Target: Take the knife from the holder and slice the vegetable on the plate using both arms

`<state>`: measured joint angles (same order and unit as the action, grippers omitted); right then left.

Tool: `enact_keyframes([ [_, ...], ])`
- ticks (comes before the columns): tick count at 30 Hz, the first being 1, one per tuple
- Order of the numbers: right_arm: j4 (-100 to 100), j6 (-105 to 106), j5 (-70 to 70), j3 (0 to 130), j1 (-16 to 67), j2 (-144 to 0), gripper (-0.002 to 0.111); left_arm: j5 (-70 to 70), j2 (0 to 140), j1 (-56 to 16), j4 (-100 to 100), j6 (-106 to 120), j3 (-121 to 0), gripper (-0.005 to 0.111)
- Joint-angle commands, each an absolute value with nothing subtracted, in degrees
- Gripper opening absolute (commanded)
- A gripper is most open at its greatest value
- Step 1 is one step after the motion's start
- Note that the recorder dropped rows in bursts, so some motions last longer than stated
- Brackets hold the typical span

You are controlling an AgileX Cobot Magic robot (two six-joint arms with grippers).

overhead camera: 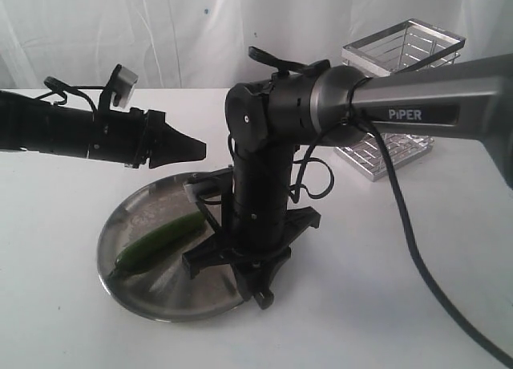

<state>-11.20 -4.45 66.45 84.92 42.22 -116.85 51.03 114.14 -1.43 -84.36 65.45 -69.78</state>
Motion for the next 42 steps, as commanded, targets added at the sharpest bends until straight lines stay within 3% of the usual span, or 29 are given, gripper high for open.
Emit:
enact_keyframes([
  [1,-10.4,-4.8,66.0,85.2,42.2,-116.7,0.0,51.9,115.0,-1.3,-84.3,68.1,-69.7,0.0],
  [33,-10.3,-6.9,59.6,85.2,42.2,-116.7,0.0,42.7,118.4,-1.3,-72.0,59.6,-69.7,0.0],
  [42,-10.6,-6.2,64.9,85.2,42.2,-116.7,0.0,46.1,116.8,-1.3,-82.2,61.5,-70.0,0.0],
])
